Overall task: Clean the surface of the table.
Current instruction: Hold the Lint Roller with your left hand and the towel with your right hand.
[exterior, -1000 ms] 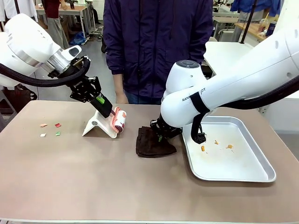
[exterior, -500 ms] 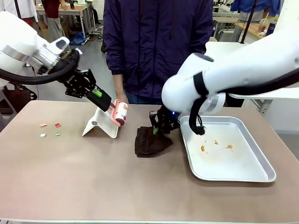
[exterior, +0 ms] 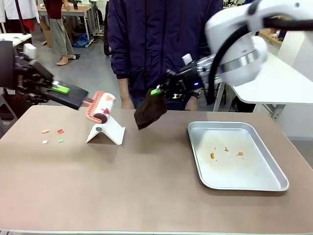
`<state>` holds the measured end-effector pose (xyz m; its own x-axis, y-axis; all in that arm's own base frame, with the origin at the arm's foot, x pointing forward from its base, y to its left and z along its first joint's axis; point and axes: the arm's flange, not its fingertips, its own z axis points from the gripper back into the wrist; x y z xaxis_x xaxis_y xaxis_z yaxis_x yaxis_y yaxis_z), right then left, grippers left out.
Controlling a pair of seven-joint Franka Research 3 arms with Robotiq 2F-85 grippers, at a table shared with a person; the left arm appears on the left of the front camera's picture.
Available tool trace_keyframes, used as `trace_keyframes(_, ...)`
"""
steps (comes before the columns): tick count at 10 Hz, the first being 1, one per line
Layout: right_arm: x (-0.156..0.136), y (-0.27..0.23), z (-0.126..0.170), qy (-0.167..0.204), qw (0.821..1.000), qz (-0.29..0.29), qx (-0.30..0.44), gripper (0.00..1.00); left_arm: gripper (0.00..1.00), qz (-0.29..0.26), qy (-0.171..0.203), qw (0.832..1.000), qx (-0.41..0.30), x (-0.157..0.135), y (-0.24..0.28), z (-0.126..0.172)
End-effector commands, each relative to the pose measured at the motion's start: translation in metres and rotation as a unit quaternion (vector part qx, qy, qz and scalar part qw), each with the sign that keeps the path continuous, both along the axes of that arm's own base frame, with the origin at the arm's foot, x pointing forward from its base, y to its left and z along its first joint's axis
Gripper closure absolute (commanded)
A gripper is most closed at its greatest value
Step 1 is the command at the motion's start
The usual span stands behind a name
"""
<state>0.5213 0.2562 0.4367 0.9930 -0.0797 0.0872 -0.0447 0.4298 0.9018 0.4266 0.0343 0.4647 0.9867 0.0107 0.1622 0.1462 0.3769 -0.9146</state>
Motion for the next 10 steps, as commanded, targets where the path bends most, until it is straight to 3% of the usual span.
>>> trace_keyframes(1,-0.117,-0.11,-0.024,0.027,0.99,0.034,0.135,1.0,1.0,0.051,-0.017,0.997,-0.053,-0.027,0.037,0.003)
trace_keyframes(3,-0.14,-0.171,-0.012,0.017,0.981,0.052,0.188,1.0,1.0,0.092,-0.019,0.992,-0.084,-0.057,0.099,0.003)
trace_keyframes(5,-0.16,-0.255,-0.009,0.009,0.976,-0.009,0.216,1.0,1.0,0.088,0.005,0.993,-0.076,-0.077,0.161,-0.014)
trace_keyframes(7,-0.175,-0.311,-0.014,0.012,0.977,-0.052,0.205,1.0,1.0,0.057,0.03,0.997,-0.045,-0.083,0.196,-0.036)
trace_keyframes(9,-0.193,-0.352,-0.018,0.002,0.981,-0.085,0.174,1.0,1.0,0.092,0.04,0.993,-0.067,-0.092,0.217,-0.055)
trace_keyframes(10,-0.199,-0.362,-0.022,0.004,0.982,-0.097,0.162,1.0,1.0,0.117,0.02,0.989,-0.093,-0.105,0.223,-0.062)
